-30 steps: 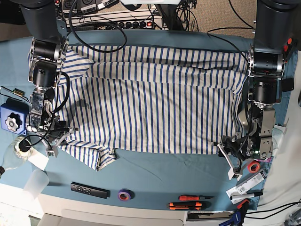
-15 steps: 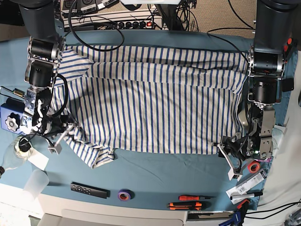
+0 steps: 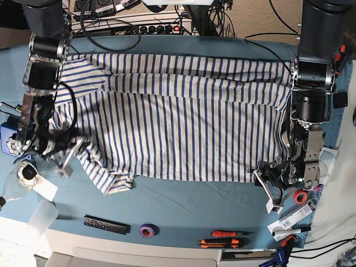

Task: Fold the T-shirt properly
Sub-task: 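Move the right gripper down to grasp the hem corner beside it, then hold the hem corners with both grippers and adjust the grip, then lift the hem and fold it toward the collar with both grippers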

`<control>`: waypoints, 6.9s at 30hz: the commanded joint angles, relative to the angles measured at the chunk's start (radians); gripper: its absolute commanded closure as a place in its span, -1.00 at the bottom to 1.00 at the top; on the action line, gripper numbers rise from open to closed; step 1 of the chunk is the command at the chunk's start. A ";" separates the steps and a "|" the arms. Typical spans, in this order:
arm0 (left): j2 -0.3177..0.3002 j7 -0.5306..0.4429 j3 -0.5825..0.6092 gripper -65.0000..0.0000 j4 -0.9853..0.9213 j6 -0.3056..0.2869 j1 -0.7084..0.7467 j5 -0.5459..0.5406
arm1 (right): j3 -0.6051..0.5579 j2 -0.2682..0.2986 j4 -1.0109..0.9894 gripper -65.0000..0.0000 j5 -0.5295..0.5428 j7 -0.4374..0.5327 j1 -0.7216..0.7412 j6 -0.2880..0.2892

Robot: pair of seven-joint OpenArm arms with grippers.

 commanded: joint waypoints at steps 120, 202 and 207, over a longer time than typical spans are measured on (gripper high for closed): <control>-0.003 -0.198 -0.004 -0.08 -0.002 0.117 -0.038 0.216 | 0.006 -0.078 -0.181 1.00 -0.338 0.524 0.187 -0.007; -0.069 0.334 -0.166 1.00 0.288 -0.061 0.000 -0.168 | 0.248 0.130 0.066 1.00 0.040 0.138 0.147 0.008; -0.132 0.340 -0.166 1.00 0.349 -0.099 0.071 -0.209 | 0.248 0.133 0.066 1.00 0.085 0.132 0.124 0.024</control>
